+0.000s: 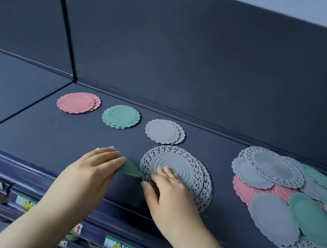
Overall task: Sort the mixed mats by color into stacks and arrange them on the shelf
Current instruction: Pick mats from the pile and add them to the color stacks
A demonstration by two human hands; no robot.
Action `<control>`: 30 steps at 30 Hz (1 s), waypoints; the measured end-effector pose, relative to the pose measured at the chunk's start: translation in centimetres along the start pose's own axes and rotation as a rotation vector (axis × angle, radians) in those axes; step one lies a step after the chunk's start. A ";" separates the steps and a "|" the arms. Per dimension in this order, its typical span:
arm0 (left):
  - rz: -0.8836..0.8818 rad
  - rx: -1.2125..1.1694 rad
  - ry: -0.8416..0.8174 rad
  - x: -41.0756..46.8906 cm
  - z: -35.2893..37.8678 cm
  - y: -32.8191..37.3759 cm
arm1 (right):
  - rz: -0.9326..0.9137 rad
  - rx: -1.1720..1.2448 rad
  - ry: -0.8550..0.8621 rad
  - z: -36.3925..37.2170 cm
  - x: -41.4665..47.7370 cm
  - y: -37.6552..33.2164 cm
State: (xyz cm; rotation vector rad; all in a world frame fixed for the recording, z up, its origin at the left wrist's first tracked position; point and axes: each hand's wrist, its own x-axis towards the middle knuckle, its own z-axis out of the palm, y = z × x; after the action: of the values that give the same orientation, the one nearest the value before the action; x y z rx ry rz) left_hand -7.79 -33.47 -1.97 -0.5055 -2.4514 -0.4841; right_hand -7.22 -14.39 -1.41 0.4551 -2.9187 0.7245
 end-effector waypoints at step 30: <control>0.211 0.010 -0.149 12.2 0.4 -11.6 | 0.267 -0.129 0.151 -0.3 10.9 -3.9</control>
State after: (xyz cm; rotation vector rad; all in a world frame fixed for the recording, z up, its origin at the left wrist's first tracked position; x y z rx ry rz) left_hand -22.46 -40.39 2.52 -0.8127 -2.5021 -0.3574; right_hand -16.41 -20.36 2.43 -0.0027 -2.8874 0.5653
